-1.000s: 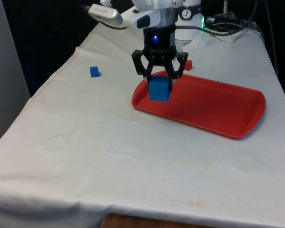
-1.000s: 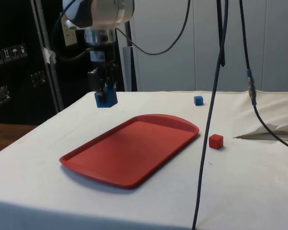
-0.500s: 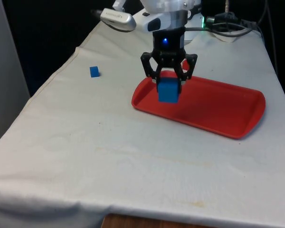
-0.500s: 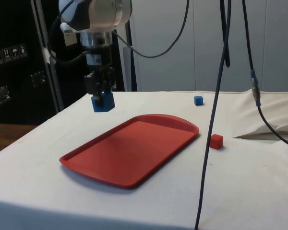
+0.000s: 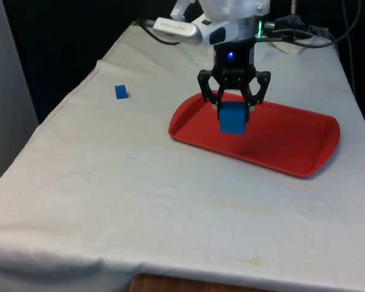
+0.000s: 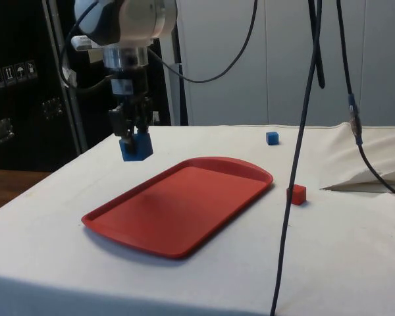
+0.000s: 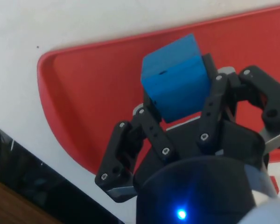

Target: Pick up the largest block and place it onto the tray.

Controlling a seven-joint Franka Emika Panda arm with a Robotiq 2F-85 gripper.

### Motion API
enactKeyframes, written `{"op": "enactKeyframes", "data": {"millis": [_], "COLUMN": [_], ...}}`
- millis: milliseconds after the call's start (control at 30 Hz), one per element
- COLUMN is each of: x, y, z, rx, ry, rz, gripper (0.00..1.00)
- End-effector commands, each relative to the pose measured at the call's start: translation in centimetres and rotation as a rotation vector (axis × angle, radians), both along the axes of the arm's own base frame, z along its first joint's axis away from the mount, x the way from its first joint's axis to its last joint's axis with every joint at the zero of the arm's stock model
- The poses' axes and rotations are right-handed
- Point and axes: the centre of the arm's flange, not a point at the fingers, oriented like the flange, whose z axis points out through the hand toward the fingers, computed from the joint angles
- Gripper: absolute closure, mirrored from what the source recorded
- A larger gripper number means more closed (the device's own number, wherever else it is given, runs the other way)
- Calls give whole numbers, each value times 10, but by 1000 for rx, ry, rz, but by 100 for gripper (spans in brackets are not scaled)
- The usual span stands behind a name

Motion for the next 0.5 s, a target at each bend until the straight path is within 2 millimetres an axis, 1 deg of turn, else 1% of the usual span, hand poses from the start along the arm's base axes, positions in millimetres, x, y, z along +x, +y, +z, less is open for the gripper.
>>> {"op": "enactKeyframes", "data": {"millis": [0, 67, 100, 233, 267, 300, 467], "x": [-12, -13, -12, -12, 0, -13, -15], "y": [3, 5, 10, 20, 17, 22, 30], "z": [0, 0, 0, -2, -2, -2, -3], "rx": [-8, -8, -6, -5, 1, -4, -1], "ry": [-7, -5, -4, -1, 7, -1, 5], "rz": [-3, -2, 0, 5, 5, 5, 7], "gripper": [99, 99, 99, 99, 99, 99, 99]}}
